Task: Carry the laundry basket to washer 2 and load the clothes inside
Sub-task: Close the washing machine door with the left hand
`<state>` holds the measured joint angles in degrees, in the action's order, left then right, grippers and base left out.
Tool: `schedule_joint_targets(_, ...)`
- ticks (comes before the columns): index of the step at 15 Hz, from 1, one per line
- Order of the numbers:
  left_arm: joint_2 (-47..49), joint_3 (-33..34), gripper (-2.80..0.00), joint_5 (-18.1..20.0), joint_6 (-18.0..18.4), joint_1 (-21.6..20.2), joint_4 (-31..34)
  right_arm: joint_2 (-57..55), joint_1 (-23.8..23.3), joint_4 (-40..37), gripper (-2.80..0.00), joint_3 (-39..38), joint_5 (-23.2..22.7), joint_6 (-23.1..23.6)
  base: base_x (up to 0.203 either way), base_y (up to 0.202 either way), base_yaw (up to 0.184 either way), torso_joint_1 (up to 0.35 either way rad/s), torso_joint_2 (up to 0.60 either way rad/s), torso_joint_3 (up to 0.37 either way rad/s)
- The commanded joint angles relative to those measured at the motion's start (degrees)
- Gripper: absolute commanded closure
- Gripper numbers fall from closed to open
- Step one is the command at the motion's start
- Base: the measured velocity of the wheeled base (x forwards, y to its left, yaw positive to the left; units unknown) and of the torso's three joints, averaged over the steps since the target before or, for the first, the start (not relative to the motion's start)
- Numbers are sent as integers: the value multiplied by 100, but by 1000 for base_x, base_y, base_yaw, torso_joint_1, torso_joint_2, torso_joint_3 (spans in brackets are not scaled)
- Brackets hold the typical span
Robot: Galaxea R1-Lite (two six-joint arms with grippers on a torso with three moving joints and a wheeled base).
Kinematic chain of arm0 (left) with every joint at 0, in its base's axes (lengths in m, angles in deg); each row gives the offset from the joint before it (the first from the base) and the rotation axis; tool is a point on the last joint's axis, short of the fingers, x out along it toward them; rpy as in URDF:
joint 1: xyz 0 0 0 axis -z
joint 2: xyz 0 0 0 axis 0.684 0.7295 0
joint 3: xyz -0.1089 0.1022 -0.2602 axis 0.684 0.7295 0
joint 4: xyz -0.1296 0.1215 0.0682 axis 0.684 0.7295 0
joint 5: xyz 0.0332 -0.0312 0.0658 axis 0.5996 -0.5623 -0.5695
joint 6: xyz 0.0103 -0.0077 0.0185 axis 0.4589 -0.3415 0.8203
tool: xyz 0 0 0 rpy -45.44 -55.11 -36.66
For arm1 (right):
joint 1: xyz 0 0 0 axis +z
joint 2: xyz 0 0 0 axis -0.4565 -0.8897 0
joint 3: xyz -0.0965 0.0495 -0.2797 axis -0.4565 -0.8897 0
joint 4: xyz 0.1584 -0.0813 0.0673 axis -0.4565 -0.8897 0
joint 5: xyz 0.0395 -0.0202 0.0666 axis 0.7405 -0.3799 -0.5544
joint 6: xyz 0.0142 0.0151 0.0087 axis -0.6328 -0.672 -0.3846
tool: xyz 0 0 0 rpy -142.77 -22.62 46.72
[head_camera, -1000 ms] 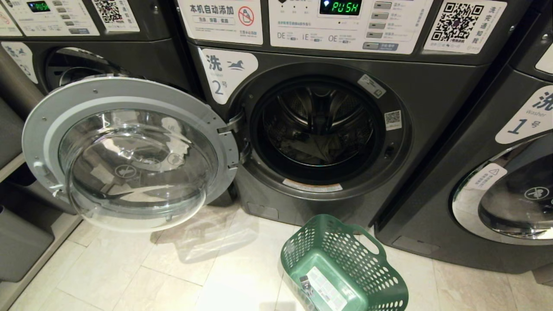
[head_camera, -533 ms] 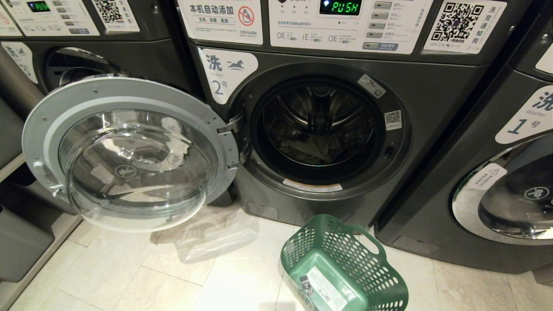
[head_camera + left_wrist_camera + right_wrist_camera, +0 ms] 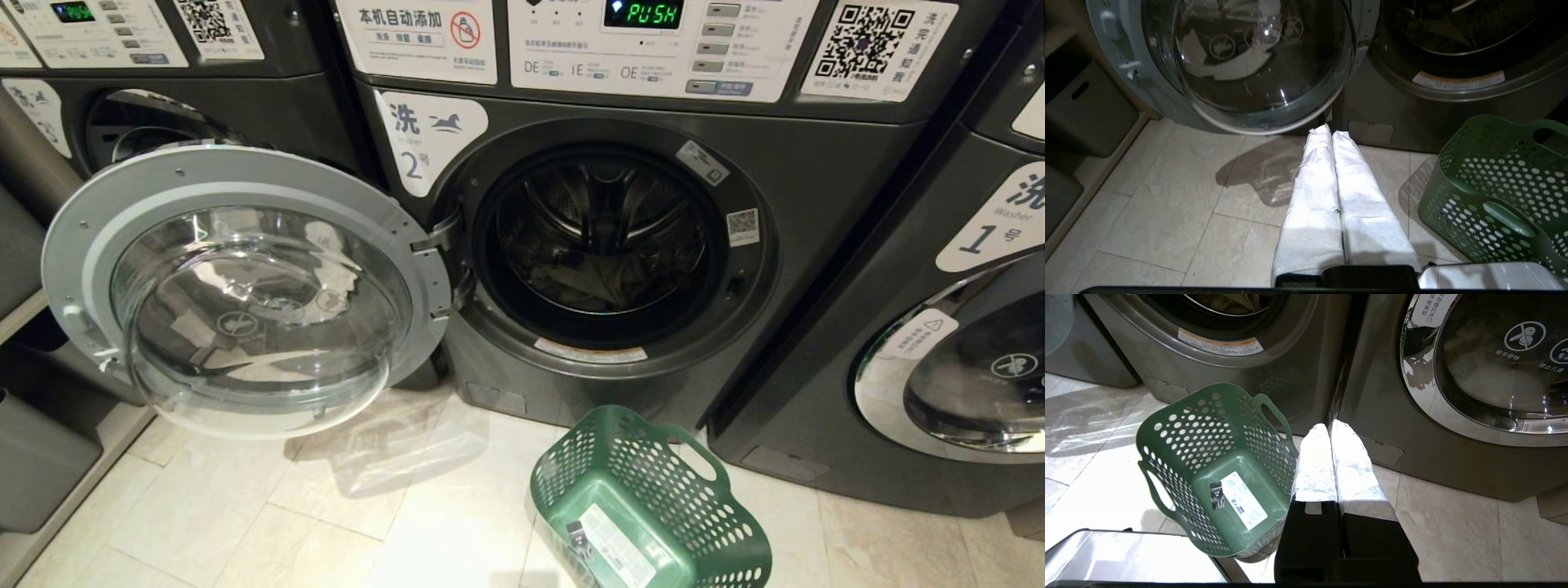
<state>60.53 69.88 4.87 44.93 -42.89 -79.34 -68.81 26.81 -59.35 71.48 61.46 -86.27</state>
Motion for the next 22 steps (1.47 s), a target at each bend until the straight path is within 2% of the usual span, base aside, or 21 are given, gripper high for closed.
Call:
schedule_joint_targets(1,344,-972,0,-82,10,0,143,-9,0,0,0,0,-4,7,0,0,0,0,0,0)
schedule_joint_targets(3,1383,-2224,0,-360,-36,3,287,0,0,0,0,0,-4,1,0,0,0,0,0,0)
schedule_joint_targets(6,3856,-4609,0,-735,-457,-19,378,-9,0,0,0,0,5,-34,0,0,0,0,0,0)
schedule_joint_targets(8,5562,-6278,0,-895,-715,-218,432,0,0,0,0,0,-4,-47,0,0,0,0,0,0)
schedule_joint_targets(9,6372,-7005,0,-885,-811,-457,486,-9,0,8,0,0,12,-78,0,0,0,0,0,0)
schedule_joint_targets(11,7828,-8263,0,-643,-966,-1325,605,0,0,8,0,0,31,-130,0,0,0,0,0,0)
schedule_joint_targets(14,9505,-10040,0,231,-1147,-2938,802,-7,-2,8,0,0,40,-151,0,0,0,0,0,0)
schedule_joint_targets(15,9794,-10320,0,652,-1198,-3384,880,0,0,8,0,0,48,-174,0,0,0,0,0,0)
schedule_joint_targets(16,9984,-10477,0,1023,-1327,-3628,918,0,-3,8,0,0,55,-178,0,0,0,0,0,0)
schedule_joint_targets(19,10051,-10514,0,1347,-1983,-3669,880,0,0,8,0,0,65,-245,0,0,0,0,0,0)
schedule_joint_targets(22,10075,-10509,0,2262,-2660,-3751,655,0,-5,8,0,0,66,-258,0,0,0,0,0,0)
